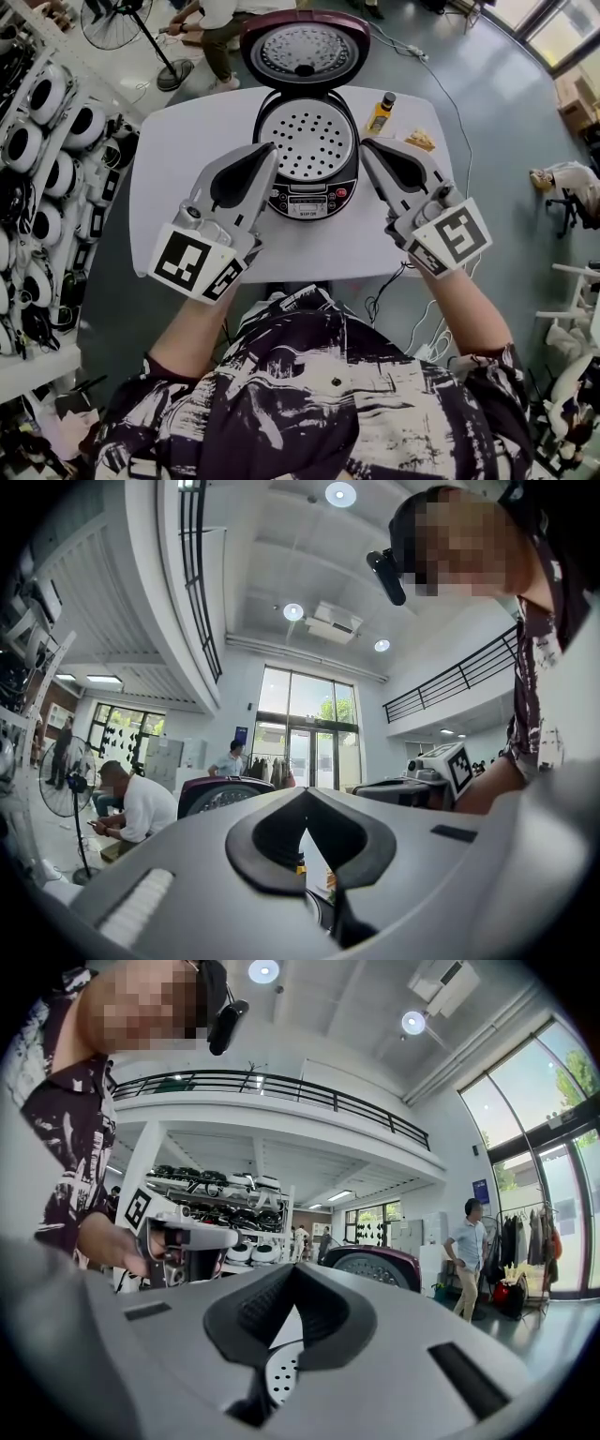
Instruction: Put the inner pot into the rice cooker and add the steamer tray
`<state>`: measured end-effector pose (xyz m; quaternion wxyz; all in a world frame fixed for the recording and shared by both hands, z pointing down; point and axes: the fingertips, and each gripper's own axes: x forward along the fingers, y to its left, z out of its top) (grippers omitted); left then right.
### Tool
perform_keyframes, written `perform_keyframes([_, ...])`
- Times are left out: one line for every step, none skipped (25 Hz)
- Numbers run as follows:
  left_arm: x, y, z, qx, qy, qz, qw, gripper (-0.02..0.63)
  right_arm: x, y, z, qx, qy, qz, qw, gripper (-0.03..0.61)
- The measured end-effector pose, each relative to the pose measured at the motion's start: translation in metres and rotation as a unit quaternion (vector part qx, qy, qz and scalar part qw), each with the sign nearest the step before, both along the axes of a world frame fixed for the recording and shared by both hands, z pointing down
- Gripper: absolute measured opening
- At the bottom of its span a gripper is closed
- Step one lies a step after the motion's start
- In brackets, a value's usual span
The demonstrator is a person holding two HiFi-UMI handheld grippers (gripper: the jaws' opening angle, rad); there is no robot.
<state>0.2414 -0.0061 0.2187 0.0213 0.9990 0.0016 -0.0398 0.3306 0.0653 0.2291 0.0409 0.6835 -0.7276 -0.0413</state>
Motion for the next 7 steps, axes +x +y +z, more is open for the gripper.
perform_keyframes([-0.0003, 0.0001, 0.0, 0.0, 0.0, 0.0, 1.0, 0.005, -0.0002, 0.0003, 0.0001, -0.001, 0.001, 0.0, 1.0, -0.003])
perform_keyframes([-0.0007, 0.0003, -0.0001, -0.001, 0.001, -0.001, 1.0, 0.005, -0.0003, 0.0006, 0.0001, -0.001, 0.002, 0.0, 1.0, -0.003])
perform_keyframes([-0.0009, 0.0007, -0.0004, -0.001, 0.001, -0.001, 1.0, 0.005, -0.0004, 0.0009, 0.0, -0.001, 0.003, 0.0, 1.0, -0.003])
perform_keyframes([-0.001, 0.0011, -0.0007, -0.001, 0.001, -0.001, 1.0, 0.005, -0.0003, 0.0011, -0.0001, -0.001, 0.003, 0.001, 1.0, -0.003])
perform_keyframes([-0.0009, 0.0015, -0.0009, -0.001, 0.002, -0.001, 1.0, 0.005, -0.0001, 0.0013, -0.0003, -0.001, 0.003, 0.001, 1.0, -0.003])
perform_keyframes([-0.0008, 0.0018, -0.0011, -0.001, 0.002, -0.001, 1.0, 0.005, -0.0001, 0.0014, -0.0005, -0.002, 0.003, 0.001, 1.0, -0.003])
perform_keyframes([-0.0007, 0.0022, -0.0012, -0.001, 0.002, -0.001, 1.0, 0.005, 0.0, 0.0015, -0.0007, -0.002, 0.003, 0.001, 1.0, -0.004])
